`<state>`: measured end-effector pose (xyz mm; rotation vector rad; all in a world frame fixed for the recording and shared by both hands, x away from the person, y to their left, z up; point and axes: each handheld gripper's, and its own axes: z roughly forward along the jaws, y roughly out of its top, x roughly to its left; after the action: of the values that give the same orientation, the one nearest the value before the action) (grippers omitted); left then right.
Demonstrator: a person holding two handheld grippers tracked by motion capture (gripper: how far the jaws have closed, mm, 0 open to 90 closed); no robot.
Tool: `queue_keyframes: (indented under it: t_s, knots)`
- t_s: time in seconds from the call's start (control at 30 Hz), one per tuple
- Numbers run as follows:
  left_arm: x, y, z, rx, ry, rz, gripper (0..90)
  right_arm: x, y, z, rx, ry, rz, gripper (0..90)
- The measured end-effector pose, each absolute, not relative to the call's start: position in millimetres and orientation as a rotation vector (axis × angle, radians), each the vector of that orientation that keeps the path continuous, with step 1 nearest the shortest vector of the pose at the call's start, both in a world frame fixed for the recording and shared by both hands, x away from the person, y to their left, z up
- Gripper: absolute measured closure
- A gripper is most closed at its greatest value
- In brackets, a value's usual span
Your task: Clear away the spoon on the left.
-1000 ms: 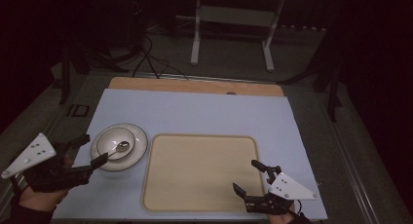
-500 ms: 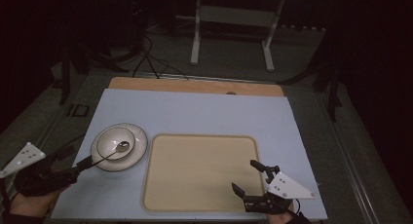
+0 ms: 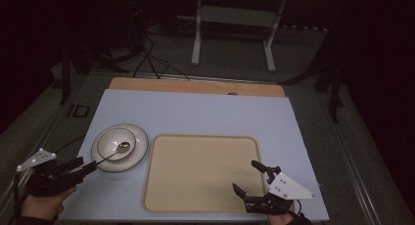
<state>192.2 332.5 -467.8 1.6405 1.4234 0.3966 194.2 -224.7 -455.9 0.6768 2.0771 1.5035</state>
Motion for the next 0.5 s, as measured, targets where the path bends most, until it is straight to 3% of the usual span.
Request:
queue_keyframes:
  t_s: [0.27,0.5]
  knots:
    - [195.1,335.9,-477.2,1.567,1.472,0.325,52.1,194.4,-224.0,-456.3,0.677,2.079,1.493,13.8]
    - [197.0,341.3,-484.6,1.467,1.529,0.267,66.3,194.7,-223.4,-456.7,0.681,2.081,1.485,13.8]
